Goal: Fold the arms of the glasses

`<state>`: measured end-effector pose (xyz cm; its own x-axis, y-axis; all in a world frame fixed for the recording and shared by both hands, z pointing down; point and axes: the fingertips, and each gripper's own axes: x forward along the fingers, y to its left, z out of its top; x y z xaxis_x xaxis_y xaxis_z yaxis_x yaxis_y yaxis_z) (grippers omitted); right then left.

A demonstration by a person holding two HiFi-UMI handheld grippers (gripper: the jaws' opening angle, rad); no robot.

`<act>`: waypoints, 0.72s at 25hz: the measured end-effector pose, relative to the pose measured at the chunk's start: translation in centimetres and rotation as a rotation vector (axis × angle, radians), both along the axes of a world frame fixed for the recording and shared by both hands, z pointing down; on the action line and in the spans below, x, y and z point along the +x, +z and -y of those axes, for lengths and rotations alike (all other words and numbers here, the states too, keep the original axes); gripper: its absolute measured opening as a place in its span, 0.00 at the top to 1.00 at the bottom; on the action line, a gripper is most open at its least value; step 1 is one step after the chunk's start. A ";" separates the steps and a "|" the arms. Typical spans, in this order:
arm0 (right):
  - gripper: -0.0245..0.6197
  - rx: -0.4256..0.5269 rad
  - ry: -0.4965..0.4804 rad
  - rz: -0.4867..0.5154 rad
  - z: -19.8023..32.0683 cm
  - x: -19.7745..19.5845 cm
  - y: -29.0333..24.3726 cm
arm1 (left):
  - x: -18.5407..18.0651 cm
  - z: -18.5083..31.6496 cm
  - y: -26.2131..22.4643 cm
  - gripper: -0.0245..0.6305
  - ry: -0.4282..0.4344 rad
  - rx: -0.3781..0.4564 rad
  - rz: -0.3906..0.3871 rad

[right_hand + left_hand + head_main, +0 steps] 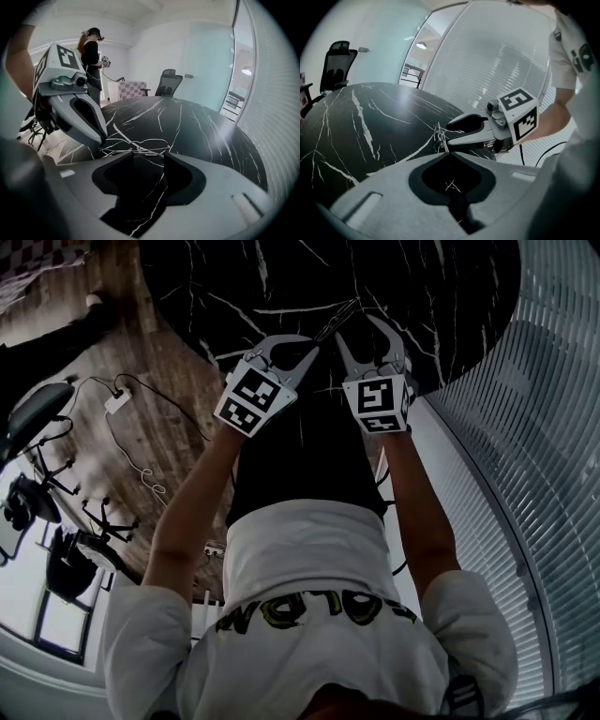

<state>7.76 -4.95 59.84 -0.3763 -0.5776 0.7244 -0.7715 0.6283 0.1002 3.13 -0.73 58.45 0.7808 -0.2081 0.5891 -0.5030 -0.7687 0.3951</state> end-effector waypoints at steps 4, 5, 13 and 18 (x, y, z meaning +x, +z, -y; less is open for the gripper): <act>0.64 -0.004 -0.003 -0.001 0.1 -0.2 0.0 | 0.1 -0.3 -0.1 0.95 0.037 0.038 0.043; 0.64 -0.008 -0.004 -0.002 0.0 -0.2 0.0 | 0.2 -0.4 -0.1 0.95 0.057 0.062 0.069; 0.64 -0.069 0.028 -0.013 -1.3 0.9 1.1 | 1.3 -1.5 1.0 0.94 0.195 0.206 0.230; 0.64 -0.088 0.067 -0.001 -2.5 2.6 0.8 | 2.2 -2.3 1.6 0.92 0.229 0.211 0.241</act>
